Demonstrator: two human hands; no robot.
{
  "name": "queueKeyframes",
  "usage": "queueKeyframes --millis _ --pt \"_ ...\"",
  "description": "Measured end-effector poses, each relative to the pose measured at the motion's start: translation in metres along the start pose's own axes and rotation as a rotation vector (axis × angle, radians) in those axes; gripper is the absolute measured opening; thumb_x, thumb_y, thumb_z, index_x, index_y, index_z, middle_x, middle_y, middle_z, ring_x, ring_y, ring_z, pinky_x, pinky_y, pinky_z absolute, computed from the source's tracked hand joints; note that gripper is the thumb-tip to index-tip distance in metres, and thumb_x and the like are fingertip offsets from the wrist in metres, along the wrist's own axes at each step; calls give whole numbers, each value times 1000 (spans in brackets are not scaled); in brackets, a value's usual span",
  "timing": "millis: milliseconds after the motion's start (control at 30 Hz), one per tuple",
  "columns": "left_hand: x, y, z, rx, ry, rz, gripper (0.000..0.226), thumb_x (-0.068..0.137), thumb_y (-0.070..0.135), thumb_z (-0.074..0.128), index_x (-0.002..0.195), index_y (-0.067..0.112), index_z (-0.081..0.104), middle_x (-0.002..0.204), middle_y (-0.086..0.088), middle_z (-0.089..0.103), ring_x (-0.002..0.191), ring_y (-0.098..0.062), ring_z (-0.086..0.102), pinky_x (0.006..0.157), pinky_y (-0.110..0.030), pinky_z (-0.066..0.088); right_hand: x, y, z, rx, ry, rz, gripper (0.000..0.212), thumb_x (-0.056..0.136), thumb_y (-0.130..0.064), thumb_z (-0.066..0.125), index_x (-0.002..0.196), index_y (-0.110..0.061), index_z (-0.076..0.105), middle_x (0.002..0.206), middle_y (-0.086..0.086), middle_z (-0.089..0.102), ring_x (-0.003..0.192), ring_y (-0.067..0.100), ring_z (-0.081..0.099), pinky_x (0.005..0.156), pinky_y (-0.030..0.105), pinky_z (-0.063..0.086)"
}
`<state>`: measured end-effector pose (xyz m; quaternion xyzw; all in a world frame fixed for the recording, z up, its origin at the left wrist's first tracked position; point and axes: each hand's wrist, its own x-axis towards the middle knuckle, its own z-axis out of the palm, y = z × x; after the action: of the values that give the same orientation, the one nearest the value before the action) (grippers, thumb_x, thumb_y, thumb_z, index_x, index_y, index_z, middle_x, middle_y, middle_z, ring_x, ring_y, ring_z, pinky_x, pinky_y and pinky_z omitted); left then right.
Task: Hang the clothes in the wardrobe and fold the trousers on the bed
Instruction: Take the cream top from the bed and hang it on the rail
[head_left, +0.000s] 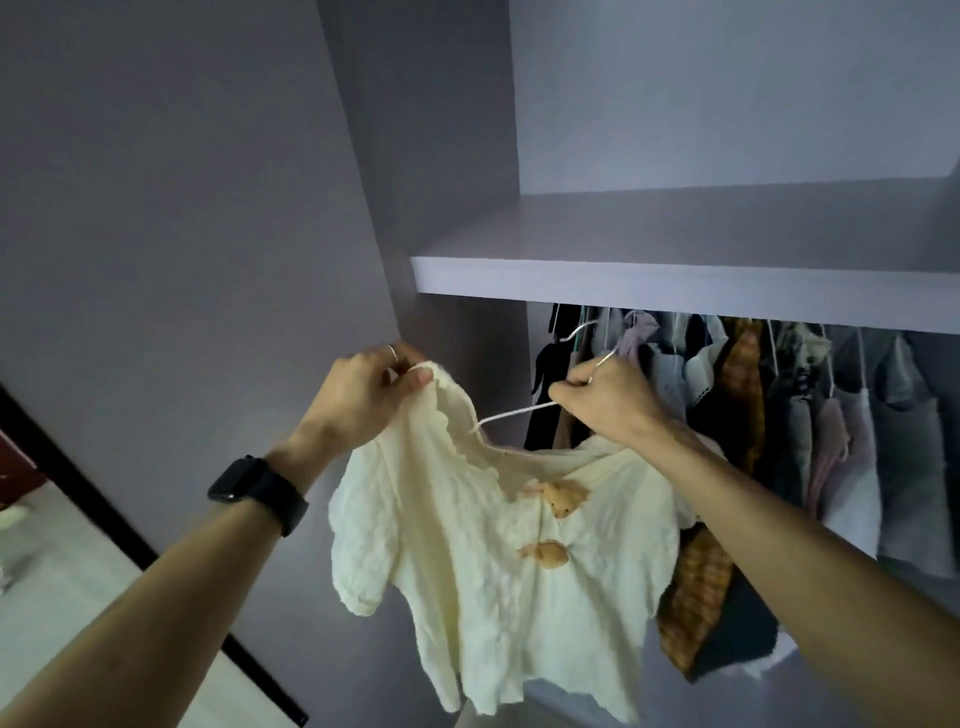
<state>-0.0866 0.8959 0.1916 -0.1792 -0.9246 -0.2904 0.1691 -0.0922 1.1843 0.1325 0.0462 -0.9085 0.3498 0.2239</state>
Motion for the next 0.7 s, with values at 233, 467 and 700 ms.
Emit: queueKeyframes --millis 233,467,700 --pt "1 -7 31 23 -123 21 14 93 49 63 90 37 69 84 20 63 84 10 57 67 -5 39 24 -30 -4 -49 92 9 25 69 -42 55 53 -24 51 51 8 33 61 23 30 60 40 37" --pt "-7 -10 50 -10 -143 -65 22 85 67 59 92 47 64 87 23 66 83 1 60 82 -35 54 17 -28 8 -122 -95 -44 44 76 -28 62 48 -11 33 50 5 24 55 20 24 57 38 42" --pt "-10 -35 41 232 -267 -131 33 86 60 65 113 41 63 107 16 66 104 -14 62 88 -41 54 24 -13 3 -102 51 -13 45 74 -34 59 51 -9 31 56 11 27 60 30 26 64 36 38"
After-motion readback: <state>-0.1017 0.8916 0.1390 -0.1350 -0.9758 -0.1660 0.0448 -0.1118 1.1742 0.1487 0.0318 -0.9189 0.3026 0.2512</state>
